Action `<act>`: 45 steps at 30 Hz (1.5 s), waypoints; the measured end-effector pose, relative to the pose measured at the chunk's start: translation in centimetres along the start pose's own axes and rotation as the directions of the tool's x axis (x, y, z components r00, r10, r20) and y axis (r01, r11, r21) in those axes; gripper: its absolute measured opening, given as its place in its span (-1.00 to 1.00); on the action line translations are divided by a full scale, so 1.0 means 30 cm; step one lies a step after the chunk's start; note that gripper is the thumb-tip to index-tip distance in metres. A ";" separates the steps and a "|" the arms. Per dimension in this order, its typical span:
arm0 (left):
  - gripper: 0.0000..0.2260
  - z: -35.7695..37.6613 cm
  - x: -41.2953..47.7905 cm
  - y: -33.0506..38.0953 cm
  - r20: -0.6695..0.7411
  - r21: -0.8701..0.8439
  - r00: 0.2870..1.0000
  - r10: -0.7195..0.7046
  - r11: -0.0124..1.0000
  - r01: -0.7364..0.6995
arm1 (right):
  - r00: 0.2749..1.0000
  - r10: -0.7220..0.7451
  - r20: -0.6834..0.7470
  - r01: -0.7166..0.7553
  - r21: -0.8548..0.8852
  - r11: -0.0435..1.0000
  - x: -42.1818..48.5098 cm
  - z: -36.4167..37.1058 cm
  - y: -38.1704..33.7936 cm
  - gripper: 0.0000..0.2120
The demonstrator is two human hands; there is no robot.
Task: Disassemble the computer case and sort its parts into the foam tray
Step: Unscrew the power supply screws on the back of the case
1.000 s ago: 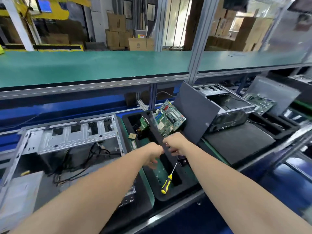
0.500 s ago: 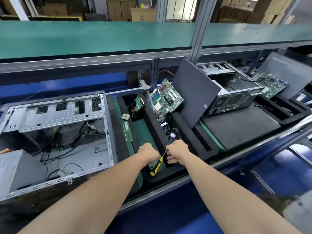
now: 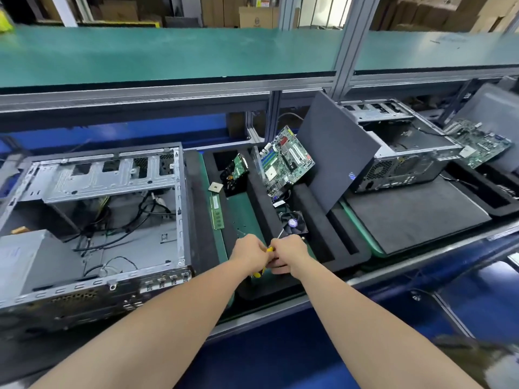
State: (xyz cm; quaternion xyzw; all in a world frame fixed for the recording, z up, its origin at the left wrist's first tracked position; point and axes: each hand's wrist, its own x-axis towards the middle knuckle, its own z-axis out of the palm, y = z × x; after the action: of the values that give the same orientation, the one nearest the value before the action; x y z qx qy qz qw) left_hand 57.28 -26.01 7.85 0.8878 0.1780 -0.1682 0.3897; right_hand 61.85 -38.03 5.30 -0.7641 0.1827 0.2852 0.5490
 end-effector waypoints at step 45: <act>-0.64 -0.895 -0.457 -0.842 -0.646 0.171 0.740 -0.184 0.911 0.376 | 0.749 -0.645 0.150 0.293 -0.949 0.119 -0.408 0.623 -0.431 -0.49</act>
State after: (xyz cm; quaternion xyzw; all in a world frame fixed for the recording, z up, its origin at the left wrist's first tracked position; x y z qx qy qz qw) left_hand 38.24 7.63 15.06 0.9029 0.4016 0.0496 0.1450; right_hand 55.70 -16.53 18.21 -0.9806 -0.1934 0.0239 0.0217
